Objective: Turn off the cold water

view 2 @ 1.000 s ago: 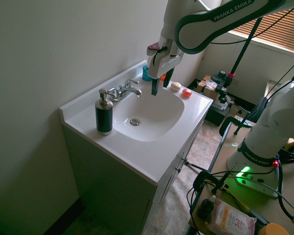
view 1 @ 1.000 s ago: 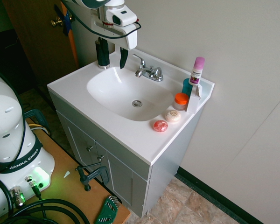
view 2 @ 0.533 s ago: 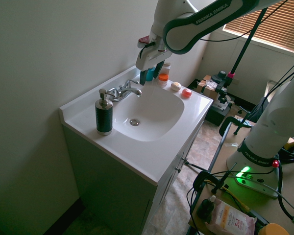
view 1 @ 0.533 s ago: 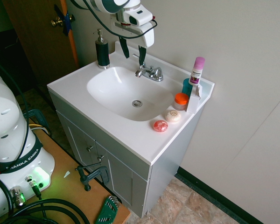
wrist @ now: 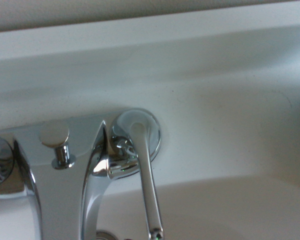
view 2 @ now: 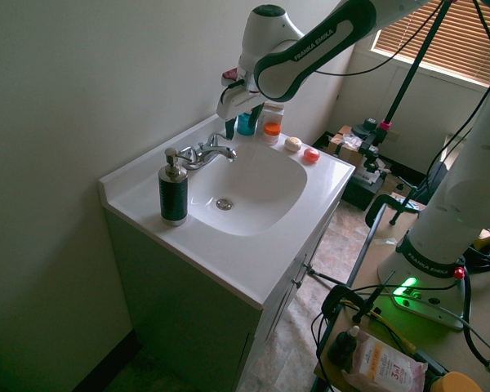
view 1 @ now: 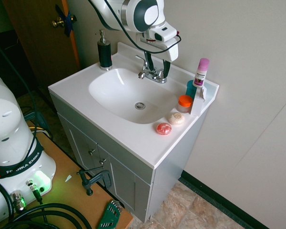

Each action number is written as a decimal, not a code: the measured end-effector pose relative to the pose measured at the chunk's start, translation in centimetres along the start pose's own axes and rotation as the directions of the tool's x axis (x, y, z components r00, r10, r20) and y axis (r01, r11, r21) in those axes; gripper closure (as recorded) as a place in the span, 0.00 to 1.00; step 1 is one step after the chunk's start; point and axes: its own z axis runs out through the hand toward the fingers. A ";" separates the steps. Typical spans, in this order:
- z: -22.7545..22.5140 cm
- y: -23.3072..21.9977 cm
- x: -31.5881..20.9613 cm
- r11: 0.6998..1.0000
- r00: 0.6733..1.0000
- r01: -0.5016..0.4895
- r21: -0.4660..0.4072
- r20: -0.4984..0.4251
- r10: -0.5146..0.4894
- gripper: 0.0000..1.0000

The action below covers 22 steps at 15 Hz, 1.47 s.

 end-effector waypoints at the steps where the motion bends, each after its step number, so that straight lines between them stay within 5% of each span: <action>1: 0.6 -0.2 0.1 1.000 1.000 0.001 -0.002 0.000 -0.001 0.00; 14: 3.8 -1.1 5.7 1.000 0.996 -0.016 -0.022 -0.086 0.014 0.00; 22: 2.9 1.9 0.9 0.999 1.000 0.002 -0.041 0.001 -0.002 0.00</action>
